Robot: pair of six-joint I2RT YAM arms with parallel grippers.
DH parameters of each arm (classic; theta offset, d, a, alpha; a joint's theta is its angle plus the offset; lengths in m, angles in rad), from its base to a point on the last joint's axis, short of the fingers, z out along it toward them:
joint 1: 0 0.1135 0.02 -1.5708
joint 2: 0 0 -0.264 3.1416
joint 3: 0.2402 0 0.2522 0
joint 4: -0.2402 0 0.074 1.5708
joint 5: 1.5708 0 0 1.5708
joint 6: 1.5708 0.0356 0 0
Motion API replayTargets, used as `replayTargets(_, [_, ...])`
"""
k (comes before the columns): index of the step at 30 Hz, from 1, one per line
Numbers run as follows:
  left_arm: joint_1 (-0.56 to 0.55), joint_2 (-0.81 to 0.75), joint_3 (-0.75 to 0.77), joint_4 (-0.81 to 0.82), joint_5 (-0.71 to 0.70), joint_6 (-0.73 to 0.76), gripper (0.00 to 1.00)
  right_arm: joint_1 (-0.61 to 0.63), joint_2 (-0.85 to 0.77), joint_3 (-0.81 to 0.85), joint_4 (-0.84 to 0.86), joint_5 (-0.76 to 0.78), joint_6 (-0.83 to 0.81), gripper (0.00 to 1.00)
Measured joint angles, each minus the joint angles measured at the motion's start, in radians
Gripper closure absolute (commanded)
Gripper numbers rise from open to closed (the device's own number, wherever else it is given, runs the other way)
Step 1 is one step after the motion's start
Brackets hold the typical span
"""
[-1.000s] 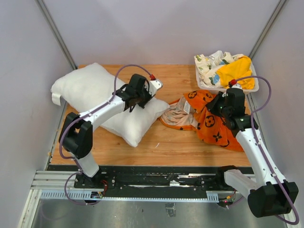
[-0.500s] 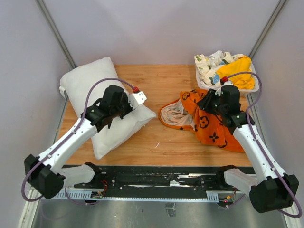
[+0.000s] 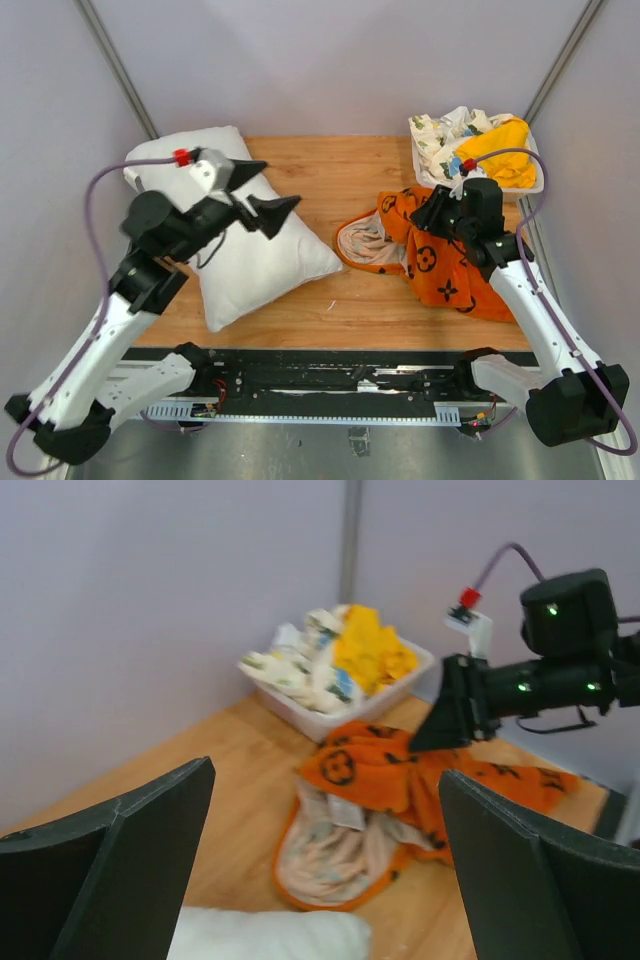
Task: Remove the pillowcase from the pillow
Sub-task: Adjust the pillow at the center of the board.
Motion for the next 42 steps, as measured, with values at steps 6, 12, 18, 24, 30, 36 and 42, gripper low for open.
replayTargets(6, [-0.184,0.435,-0.035,0.187,0.053,-0.204,0.01,0.000,-0.001,0.000,-0.001,0.008,-0.003,0.59])
replayTargets(12, [-0.235,0.737,-0.076,0.167,-0.111,-0.371,0.01,0.000,-0.010,0.000,-0.004,0.037,-0.019,0.59])
replayTargets(18, [-0.205,0.661,-0.286,0.242,-0.233,-0.623,0.01,0.000,-0.030,0.000,-0.003,0.058,-0.027,0.59])
replayTargets(24, [-0.027,0.402,-0.533,0.101,-0.312,-0.856,0.01,0.000,-0.027,-0.005,0.003,0.061,-0.027,0.59])
replayTargets(30, [0.225,0.142,-0.538,-0.196,-0.518,-0.962,0.01,0.000,-0.015,-0.013,0.028,0.044,-0.026,0.59])
replayTargets(36, [0.229,0.041,-0.483,-0.195,-0.449,-0.800,0.03,0.000,-0.014,-0.016,0.039,0.033,-0.025,0.58])
replayTargets(42, [0.221,0.247,-0.405,0.008,-0.237,-0.675,0.03,0.000,0.005,-0.017,0.052,0.013,-0.017,0.57])
